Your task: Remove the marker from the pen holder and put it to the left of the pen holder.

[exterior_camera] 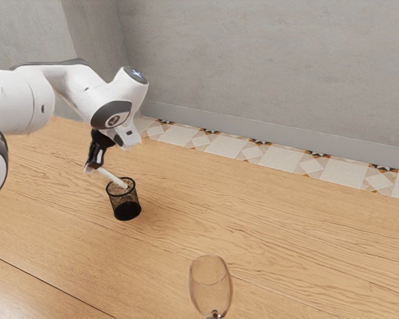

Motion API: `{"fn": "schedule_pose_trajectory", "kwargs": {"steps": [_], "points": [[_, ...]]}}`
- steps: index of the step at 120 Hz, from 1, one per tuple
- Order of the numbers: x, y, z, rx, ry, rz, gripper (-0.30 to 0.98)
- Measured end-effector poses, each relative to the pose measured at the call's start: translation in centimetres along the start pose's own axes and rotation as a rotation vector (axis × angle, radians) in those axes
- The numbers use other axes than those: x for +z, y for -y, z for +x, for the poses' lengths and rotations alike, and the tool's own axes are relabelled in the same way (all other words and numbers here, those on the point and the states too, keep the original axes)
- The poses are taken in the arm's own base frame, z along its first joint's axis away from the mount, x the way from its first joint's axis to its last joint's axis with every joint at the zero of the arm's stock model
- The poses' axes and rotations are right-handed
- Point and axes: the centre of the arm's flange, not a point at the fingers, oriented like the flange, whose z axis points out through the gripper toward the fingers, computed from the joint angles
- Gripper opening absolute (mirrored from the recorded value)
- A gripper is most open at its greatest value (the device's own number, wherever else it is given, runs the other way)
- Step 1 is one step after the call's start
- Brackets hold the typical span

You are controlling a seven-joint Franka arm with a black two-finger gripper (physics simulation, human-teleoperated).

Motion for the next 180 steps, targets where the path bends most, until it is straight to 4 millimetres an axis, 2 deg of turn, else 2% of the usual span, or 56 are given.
{"fn": "schedule_pose_trajectory", "kwargs": {"steps": [24,38,46,57,66,82,95,113,126,128,146,156,160,164,168,171,176,180], "points": [[-3.3,2.7,-3.7,-0.063,0.015,0.038,-0.08],[-4.2,3.4,-4.5,-0.07,0.017,0.041,-0.08],[-3.3,4.0,-4.4,-0.067,0.012,0.028,-0.07],[0.3,5.3,-4.2,-0.072,-0.049,-0.037,-0.07],[2.2,6.1,-4.0,-0.075,-0.126,-0.085,-0.07],[3.9,7.4,-4.5,-0.078,-0.286,-0.133,-0.07],[6.3,8.6,-4.5,-0.074,-0.39,-0.162,-0.07],[9.2,9.7,-4.4,-0.045,-0.462,-0.171,-0.07],[9.9,9.9,-4.2,-0.014,-0.486,-0.159,-0.07],[10.0,9.9,-4.2,-0.009,-0.487,-0.157,-0.06],[10.1,10.0,-4.1,0.049,-0.501,-0.138,0.28],[9.8,10.1,-4.2,0.077,-0.504,-0.123,0.41],[8.7,10.0,-4.2,0.094,-0.509,-0.109,0.45],[4.7,9.5,-4.6,0.113,-0.525,-0.076,0.48],[-1.6,8.1,-6.0,0.112,-0.55,-0.039,0.51],[-7.6,6.2,-8.2,0.102,-0.573,-0.007,0.53],[-17.6,1.5,-11.4,0.104,-0.601,0.063,0.56],[-23.1,-2.2,-12.6,0.11,-0.615,0.095,0.58]]}}
